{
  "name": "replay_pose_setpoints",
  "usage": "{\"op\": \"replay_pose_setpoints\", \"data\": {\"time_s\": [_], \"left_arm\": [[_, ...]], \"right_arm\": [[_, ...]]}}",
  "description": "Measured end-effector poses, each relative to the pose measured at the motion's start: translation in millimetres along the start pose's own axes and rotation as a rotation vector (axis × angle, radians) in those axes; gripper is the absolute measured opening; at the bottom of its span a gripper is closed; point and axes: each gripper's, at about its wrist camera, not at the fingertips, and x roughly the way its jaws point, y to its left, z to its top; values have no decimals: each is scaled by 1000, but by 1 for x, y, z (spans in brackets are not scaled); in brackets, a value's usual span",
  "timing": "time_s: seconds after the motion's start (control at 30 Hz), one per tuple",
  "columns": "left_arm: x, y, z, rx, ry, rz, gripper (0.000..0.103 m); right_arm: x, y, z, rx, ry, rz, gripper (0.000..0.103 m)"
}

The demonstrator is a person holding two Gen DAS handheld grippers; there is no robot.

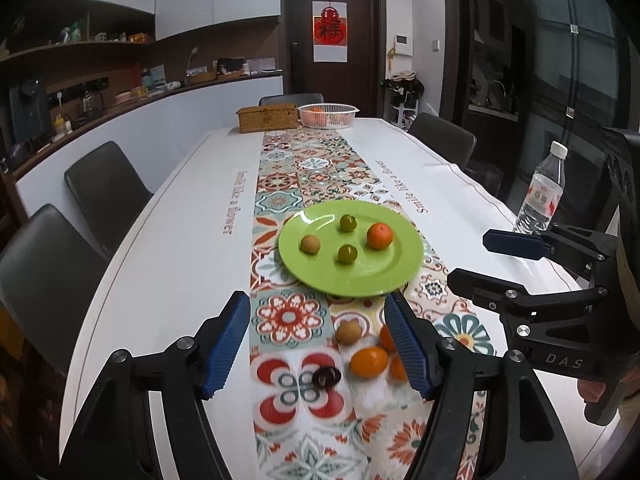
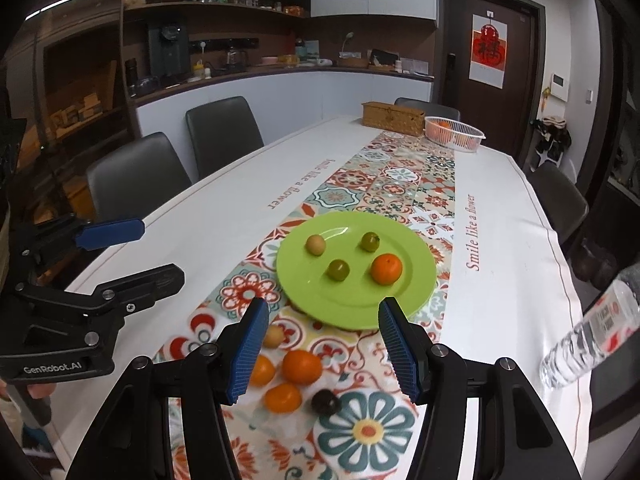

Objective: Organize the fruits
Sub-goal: 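Withdraw both open tools from the plate, then move the left tool onto the dark purple plum while the right tool approaches a small orange tomato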

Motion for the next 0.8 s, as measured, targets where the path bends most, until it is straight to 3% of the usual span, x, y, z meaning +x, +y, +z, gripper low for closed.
{"op": "replay_pose_setpoints", "data": {"time_s": [0.37,0.8], "left_arm": [[-18,-3,-44,33,-34,-7,69],[-2,-6,-75,114,-42,-11,69]], "right_arm": [[-13,29,-44,-57,-28,-26,58],[-4,48,-72,-135,-7,-73,58]]}}
